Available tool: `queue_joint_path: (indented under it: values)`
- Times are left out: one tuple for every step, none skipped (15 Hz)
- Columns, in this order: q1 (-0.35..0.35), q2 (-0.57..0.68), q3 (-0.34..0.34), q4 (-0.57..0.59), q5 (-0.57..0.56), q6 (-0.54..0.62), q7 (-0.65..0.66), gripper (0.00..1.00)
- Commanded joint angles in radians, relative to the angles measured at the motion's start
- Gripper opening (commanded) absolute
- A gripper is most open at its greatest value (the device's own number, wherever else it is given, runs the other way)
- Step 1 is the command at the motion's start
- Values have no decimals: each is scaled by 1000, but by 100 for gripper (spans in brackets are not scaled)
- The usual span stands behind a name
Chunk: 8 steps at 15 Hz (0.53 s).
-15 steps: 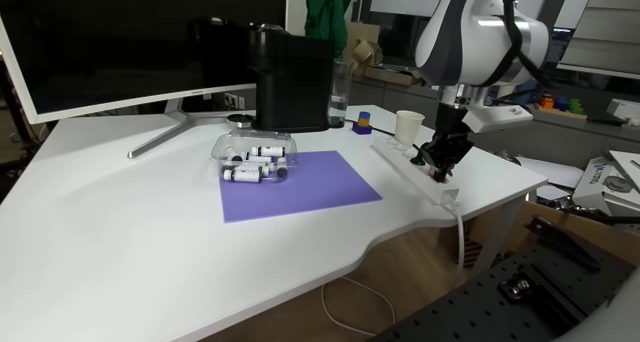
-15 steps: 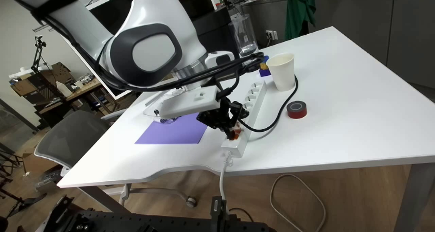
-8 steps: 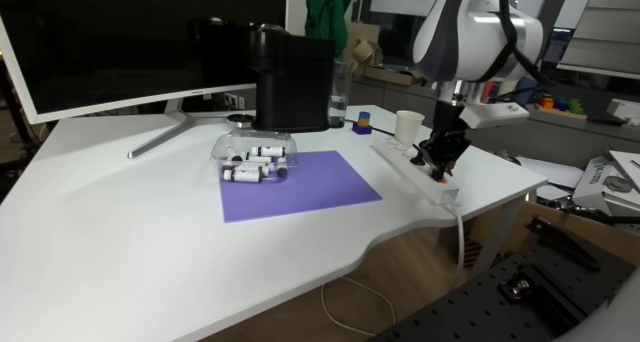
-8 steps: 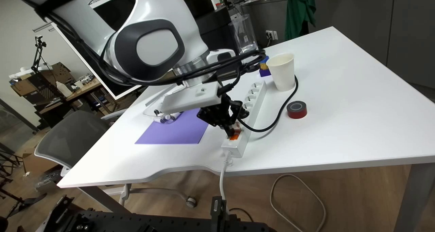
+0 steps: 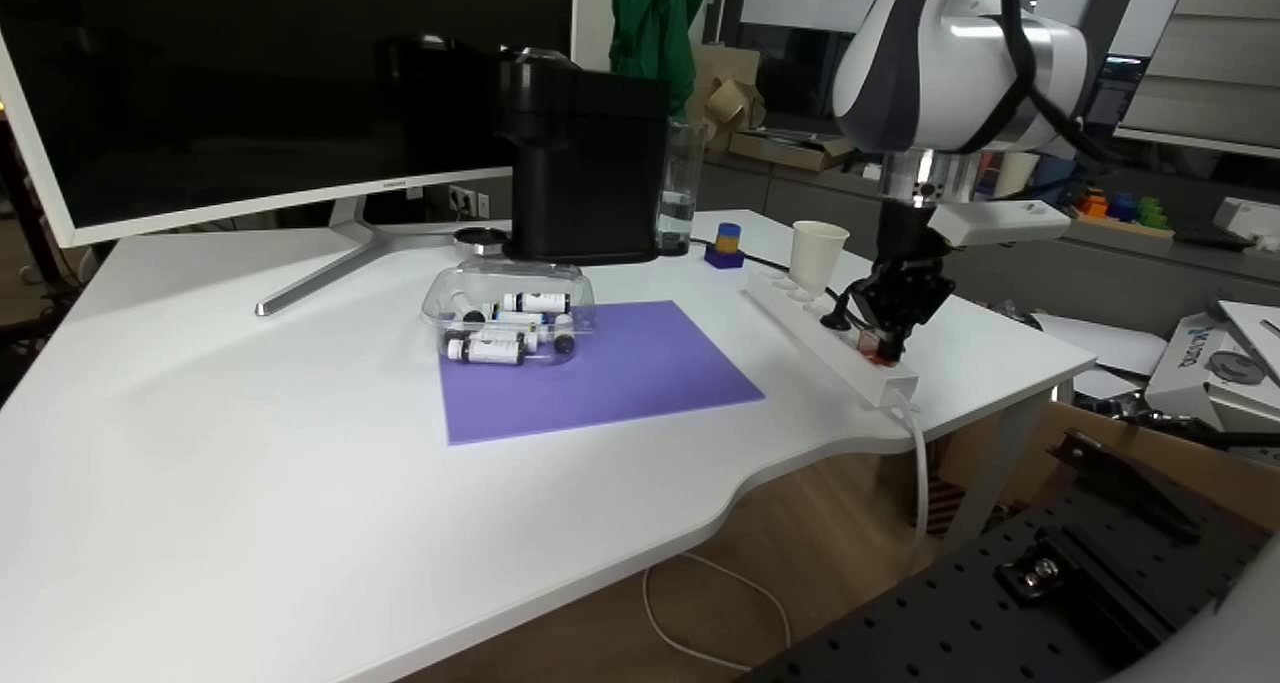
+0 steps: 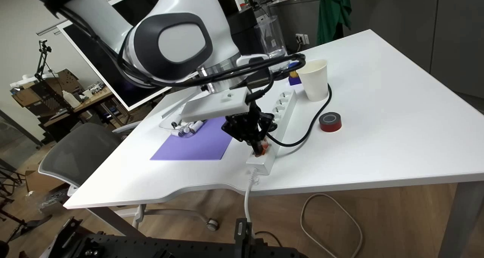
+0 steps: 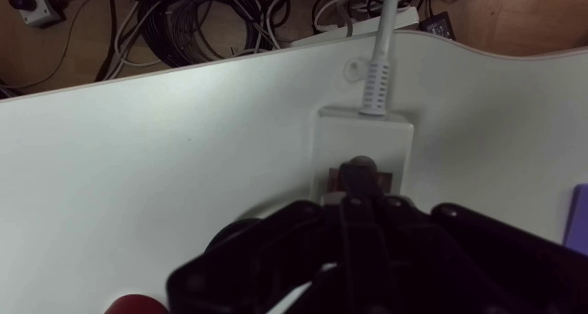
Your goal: Turn on the white extension cable
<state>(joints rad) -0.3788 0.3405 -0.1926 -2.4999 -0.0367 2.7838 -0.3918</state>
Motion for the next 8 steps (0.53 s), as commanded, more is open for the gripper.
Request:
queue_joint_path:
  values:
    - [0,25,4,42,2,-26,16,0]
    - [2,33,2,50,0,-29,21,0]
    - [2,39,3,58,1,-32,22,0]
    - [2,48,4,66,2,-36,23,0]
    - [1,57,6,73,3,-40,23,0]
    - [1,63,8,81,3,-48,23,0]
    - [2,66,8,87,3,-55,23,0]
    - [2,69,10,91,4,-62,22,0]
